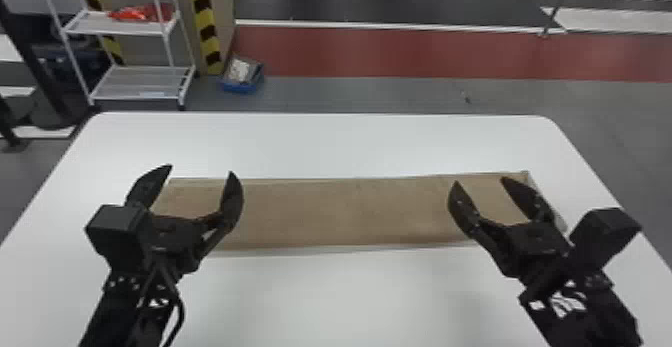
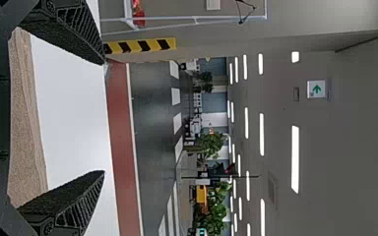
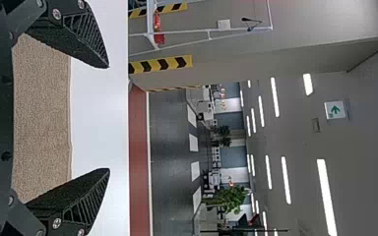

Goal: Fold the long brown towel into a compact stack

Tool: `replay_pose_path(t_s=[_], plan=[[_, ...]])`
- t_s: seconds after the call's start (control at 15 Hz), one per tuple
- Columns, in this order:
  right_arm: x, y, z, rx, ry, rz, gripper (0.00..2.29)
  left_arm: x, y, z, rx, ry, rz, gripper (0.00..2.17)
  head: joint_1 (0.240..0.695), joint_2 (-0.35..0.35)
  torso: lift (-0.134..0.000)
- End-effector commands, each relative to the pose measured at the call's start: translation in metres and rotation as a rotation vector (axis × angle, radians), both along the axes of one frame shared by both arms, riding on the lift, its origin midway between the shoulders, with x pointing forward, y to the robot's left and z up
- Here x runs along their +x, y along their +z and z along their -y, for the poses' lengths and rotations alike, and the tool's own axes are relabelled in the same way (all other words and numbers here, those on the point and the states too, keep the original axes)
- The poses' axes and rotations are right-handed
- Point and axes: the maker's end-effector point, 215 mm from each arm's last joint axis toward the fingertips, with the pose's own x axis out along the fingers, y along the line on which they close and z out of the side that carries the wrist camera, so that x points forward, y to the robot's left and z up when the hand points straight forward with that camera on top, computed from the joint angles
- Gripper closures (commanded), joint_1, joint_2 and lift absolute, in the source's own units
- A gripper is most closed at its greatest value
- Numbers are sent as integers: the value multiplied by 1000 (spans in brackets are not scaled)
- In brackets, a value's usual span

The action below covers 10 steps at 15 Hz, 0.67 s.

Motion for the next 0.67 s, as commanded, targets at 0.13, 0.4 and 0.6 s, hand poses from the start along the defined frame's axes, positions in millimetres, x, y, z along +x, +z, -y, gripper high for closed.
replay_pose_path(t_s=[0.13, 0.4, 0.6], plan=[[0, -3, 4, 0, -6, -10, 147, 4, -4, 1, 2, -1, -6, 93, 695, -55, -125], [4, -6, 6, 0, -9, -14, 154, 4, -3, 2, 6, -2, -4, 93, 695, -62, -125], [5, -4, 7, 2, -11, -10, 154, 5, -3, 1, 7, -2, -2, 93, 695, -64, -125]])
